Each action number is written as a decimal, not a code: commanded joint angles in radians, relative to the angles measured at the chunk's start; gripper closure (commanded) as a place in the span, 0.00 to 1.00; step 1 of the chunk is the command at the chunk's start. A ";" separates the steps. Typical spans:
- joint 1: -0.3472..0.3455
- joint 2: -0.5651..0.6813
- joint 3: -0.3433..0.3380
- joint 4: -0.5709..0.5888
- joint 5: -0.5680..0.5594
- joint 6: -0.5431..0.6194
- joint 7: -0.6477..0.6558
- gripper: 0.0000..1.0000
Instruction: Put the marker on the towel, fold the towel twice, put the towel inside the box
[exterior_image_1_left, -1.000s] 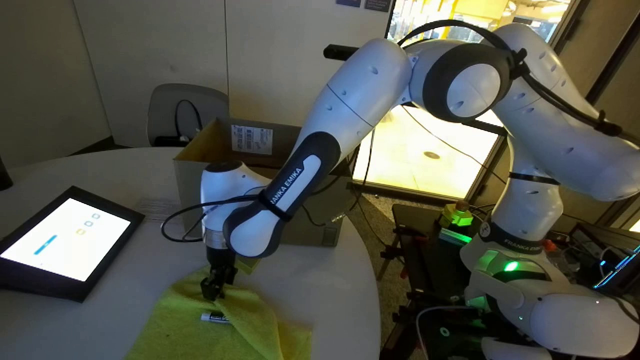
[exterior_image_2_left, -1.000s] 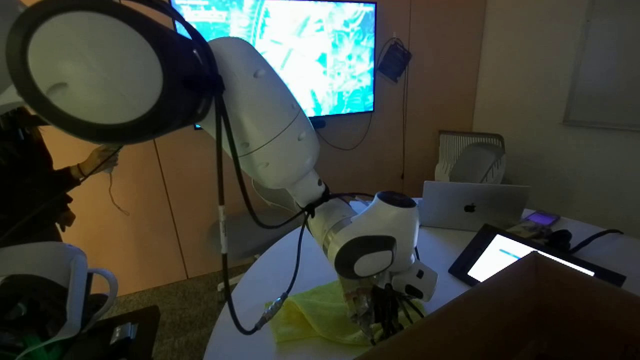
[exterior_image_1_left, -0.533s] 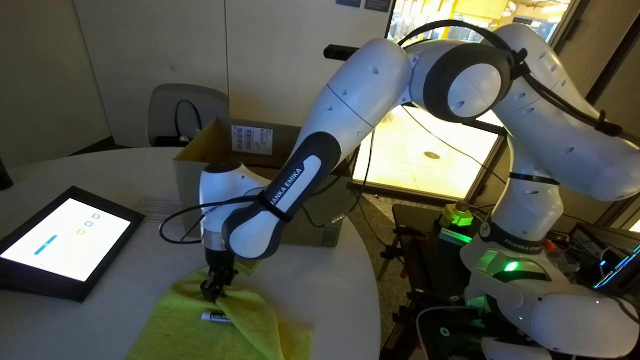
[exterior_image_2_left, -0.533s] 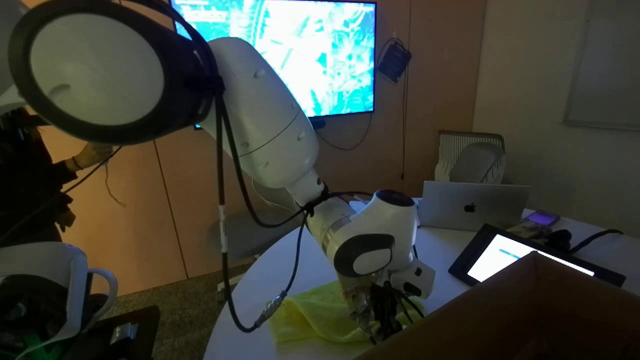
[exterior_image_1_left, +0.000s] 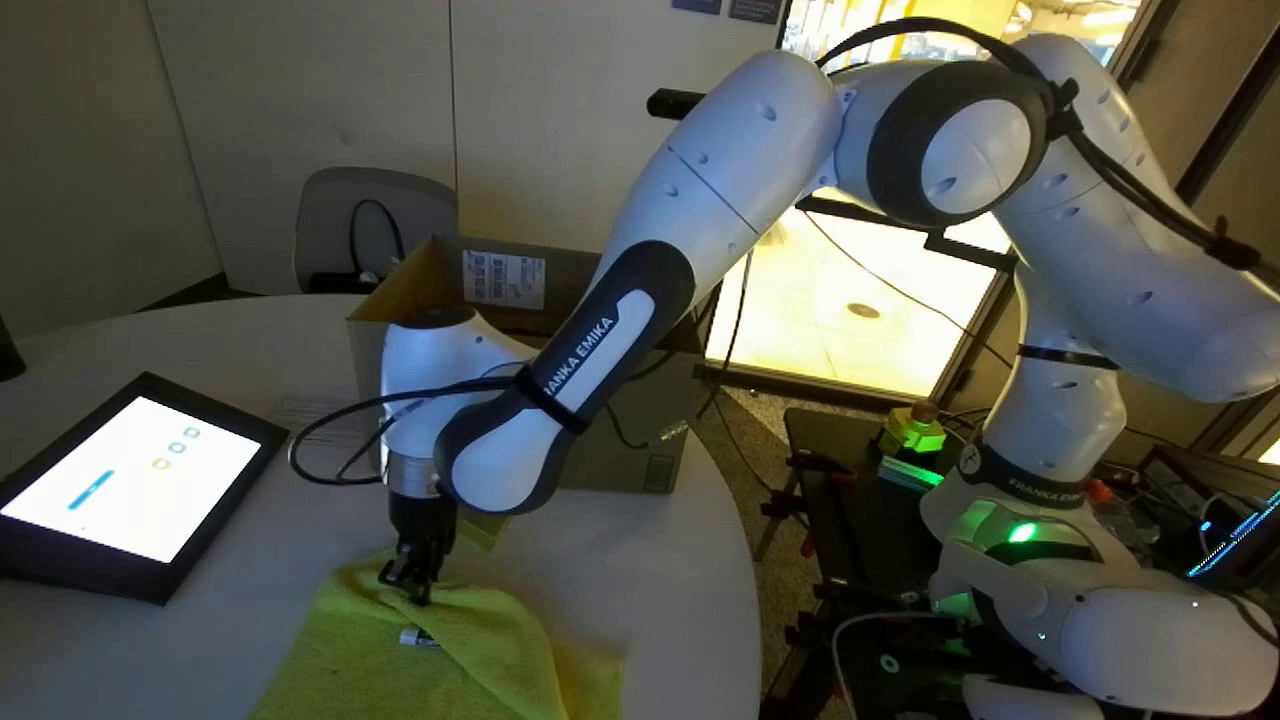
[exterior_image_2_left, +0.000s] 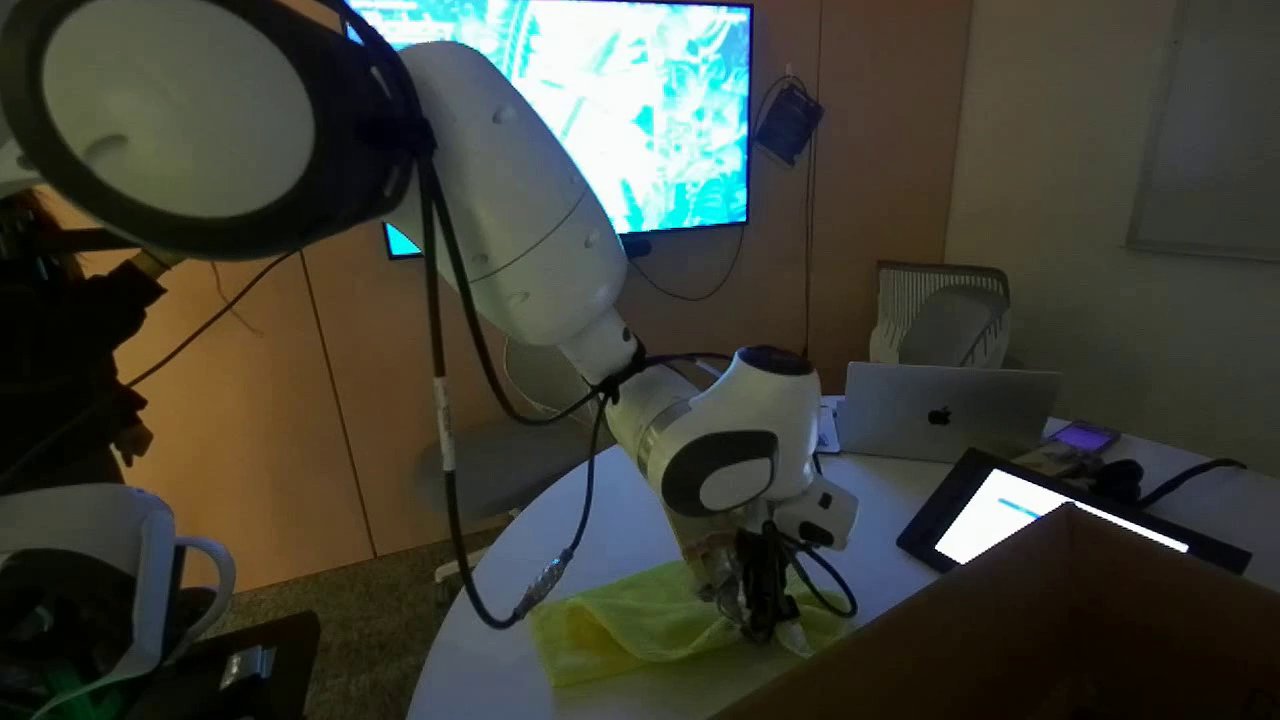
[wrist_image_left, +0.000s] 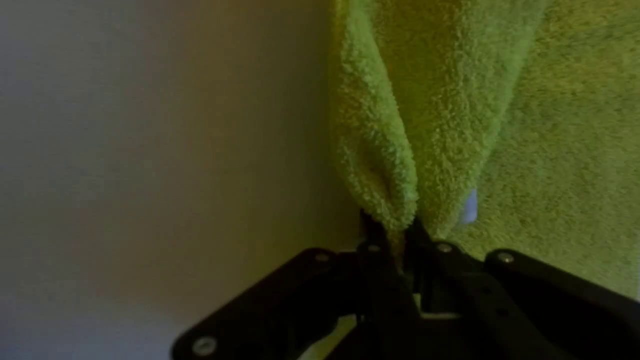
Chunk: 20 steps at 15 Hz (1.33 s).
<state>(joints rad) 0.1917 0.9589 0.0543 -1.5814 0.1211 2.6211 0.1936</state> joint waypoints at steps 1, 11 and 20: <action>0.020 -0.091 0.032 -0.068 -0.022 0.040 -0.034 0.91; 0.133 0.013 0.106 0.022 -0.012 0.003 -0.008 0.93; 0.139 0.064 0.091 0.155 0.123 0.053 0.216 0.92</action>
<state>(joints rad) 0.3300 0.9885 0.1575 -1.4936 0.2058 2.6485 0.3384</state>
